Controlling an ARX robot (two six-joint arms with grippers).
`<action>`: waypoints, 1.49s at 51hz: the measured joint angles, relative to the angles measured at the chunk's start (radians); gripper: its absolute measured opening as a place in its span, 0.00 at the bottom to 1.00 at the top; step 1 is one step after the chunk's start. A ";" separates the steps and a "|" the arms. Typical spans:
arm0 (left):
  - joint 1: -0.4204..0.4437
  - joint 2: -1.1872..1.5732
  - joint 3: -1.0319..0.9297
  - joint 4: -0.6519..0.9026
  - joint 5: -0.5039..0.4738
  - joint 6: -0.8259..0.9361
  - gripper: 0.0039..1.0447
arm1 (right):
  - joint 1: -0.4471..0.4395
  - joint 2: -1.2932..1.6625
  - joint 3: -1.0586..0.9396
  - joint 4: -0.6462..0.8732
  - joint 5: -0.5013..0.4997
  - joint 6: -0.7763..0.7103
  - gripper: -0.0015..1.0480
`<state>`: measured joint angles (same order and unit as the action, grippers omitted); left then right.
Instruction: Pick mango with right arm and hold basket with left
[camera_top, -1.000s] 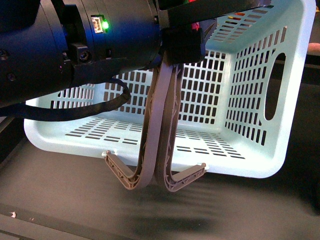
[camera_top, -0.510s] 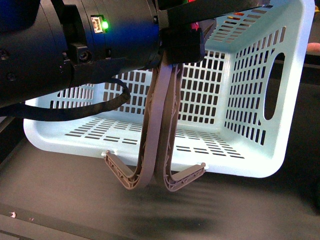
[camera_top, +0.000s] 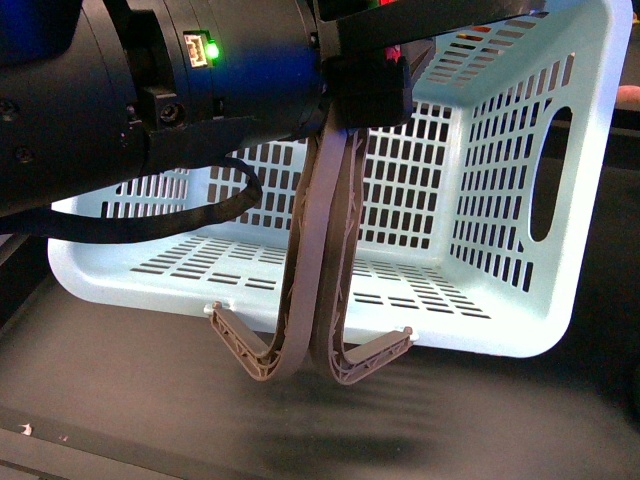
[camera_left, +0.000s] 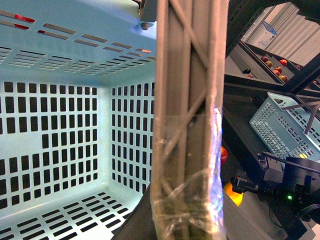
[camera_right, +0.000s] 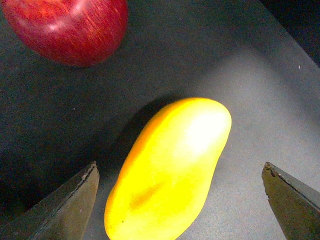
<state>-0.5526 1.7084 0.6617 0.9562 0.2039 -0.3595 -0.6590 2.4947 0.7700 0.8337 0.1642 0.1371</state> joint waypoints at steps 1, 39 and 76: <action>0.000 0.000 0.000 0.000 0.000 0.000 0.08 | 0.000 0.004 0.001 -0.003 0.004 0.015 0.92; 0.000 0.000 0.000 0.000 0.000 0.000 0.08 | 0.016 0.134 0.107 -0.053 0.042 0.144 0.92; 0.000 0.000 0.000 0.000 0.000 0.000 0.08 | 0.013 0.200 0.161 -0.055 0.037 0.113 0.66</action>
<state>-0.5526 1.7084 0.6617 0.9562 0.2035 -0.3592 -0.6460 2.6949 0.9306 0.7788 0.2016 0.2501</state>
